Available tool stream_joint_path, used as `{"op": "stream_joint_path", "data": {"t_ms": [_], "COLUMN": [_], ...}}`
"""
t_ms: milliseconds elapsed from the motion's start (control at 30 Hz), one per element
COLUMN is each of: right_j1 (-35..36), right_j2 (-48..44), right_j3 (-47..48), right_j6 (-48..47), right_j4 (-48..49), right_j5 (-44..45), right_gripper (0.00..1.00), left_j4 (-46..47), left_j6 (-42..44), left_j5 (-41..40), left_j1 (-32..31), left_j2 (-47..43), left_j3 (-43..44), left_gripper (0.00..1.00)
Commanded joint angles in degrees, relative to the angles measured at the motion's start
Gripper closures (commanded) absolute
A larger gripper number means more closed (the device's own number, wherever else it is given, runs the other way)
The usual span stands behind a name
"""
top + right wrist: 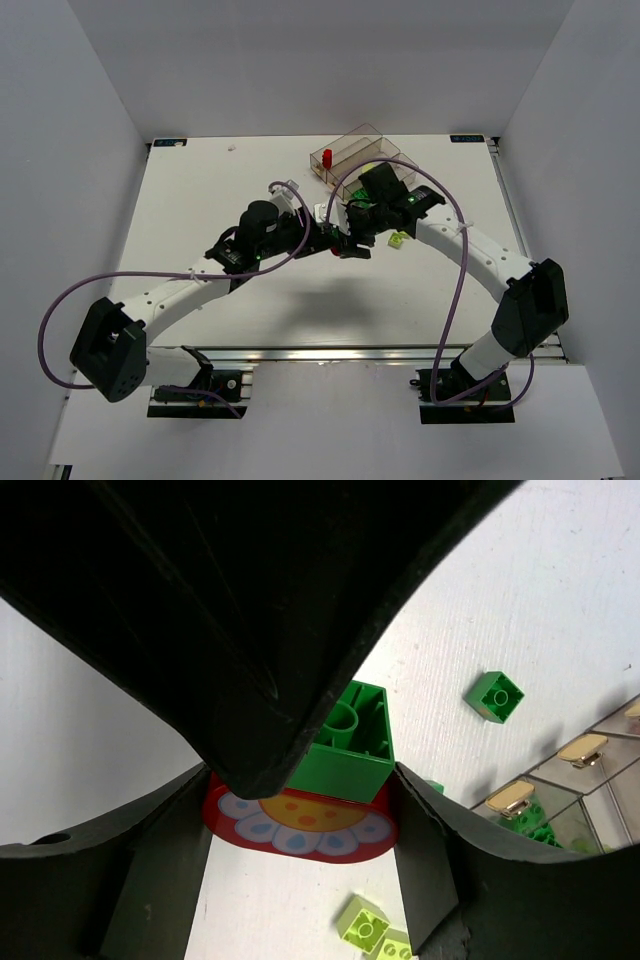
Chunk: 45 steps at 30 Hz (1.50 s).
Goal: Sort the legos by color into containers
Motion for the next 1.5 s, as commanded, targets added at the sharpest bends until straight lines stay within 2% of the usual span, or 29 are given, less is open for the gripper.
{"op": "stream_joint_path", "data": {"t_ms": [0,100,133,267,500,700,833,933,1100,1233,1467], "right_j1": [-0.33,-1.12,-1.3,-2.62,-5.34,-16.84,-25.01,-27.92,-30.39,-31.19,-31.36], "right_j2": [-2.74,-3.53,-3.8,-4.94,-7.05,-7.05,-7.23,-7.75,-8.46,-8.37,-8.11], "right_j3": [-2.46,-3.7,-4.48,-6.42,-8.36,-3.63,-1.42,-1.68,-3.17,-3.79,-4.49], "right_j6": [0.24,0.24,0.24,0.15,2.6,18.93,27.2,28.71,30.29,30.21,30.56], "right_j4": [0.76,0.85,0.94,1.38,2.96,8.05,10.69,12.1,12.81,12.89,13.86], "right_j5": [0.67,0.85,0.94,1.2,0.85,-3.37,-5.74,-6.88,-9.17,-9.87,-10.67], "right_gripper": [1.0,1.0,1.0,1.0,1.0,1.0,1.0,1.0,1.0,1.0,1.0], "left_j4": [-2.01,-2.98,-4.2,-7.55,-10.19,-10.36,-14.65,-17.38,-23.18,-26.88,-27.94], "left_j6": [2.6,3.31,3.48,5.76,9.19,13.06,17.88,19.39,19.48,18.69,17.72], "left_j5": [-2.23,-2.49,-2.75,-1.27,2.69,6.55,6.04,4.54,1.29,-1.61,-6.62], "left_j1": [0.71,2.38,2.9,6.24,9.15,8.89,7.05,5.55,4.32,3.17,3.09], "left_j2": [-3.7,-4.67,-4.85,-4.5,1.29,16.22,29.82,36.18,51.36,57.81,60.45], "left_j3": [1.67,2.28,2.55,5.79,12.99,24.59,39.15,46.21,64.84,72.94,74.36], "left_gripper": [0.94,0.95,1.0,1.0,1.0,1.0,0.98,0.96,0.93,0.78,0.51]}}
